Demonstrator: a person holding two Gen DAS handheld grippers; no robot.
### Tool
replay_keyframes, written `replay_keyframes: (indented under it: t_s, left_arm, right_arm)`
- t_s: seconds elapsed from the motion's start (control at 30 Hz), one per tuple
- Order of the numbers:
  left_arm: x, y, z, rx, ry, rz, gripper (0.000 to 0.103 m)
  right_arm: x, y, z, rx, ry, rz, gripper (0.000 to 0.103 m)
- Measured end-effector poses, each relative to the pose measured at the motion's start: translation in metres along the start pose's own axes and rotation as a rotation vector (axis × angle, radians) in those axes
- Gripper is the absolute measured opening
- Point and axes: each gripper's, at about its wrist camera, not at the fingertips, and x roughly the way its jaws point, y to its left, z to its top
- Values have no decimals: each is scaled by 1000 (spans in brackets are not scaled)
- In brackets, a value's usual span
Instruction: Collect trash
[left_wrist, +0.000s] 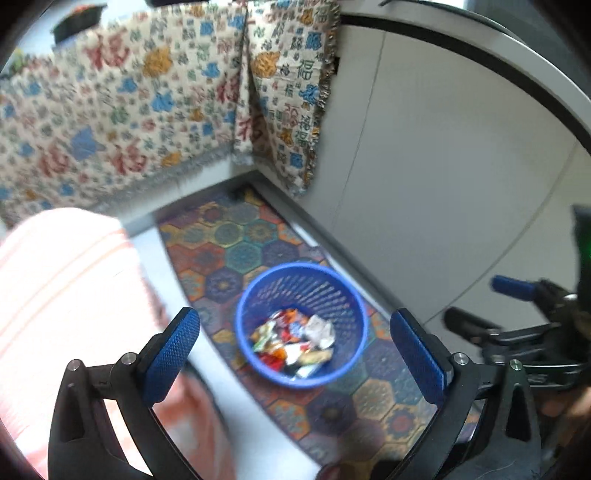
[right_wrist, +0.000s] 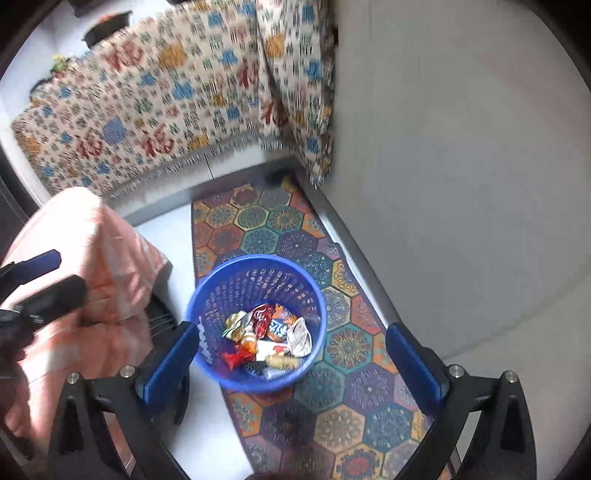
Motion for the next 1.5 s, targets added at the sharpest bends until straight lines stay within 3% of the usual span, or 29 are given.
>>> replay_keyframes:
  t_s: [0.07,0.2,0.3,0.4,0.53,0.67,1.5]
  left_arm:
    - [-19,-14,-14,42,20,60,103]
    - [-54,-29,-38,67,43,36,103]
    - [-82,-32,-50,63,13,158,103]
    - [-92,-31,-50,39,70,107,103]
    - [-103,-27,-50,13,57,94,103]
    - [-106,-28,-52,5,58,67,103]
    - [-114,-26,-47,-19,28,109,103]
  right_arm:
    - [-30,6,-17,21,-2,10,103]
    - [-78,11,-53,54,-24,36,103]
    - [-107,21,-77,44,-49,18,103]
    - [-128,31,-91,43,-70,28,103]
    - [-148,38,-93,44,-113,19,103]
    - [-160,45,-93,28,-123,11,103]
    - [-164,52,-88,11,-125,22,103]
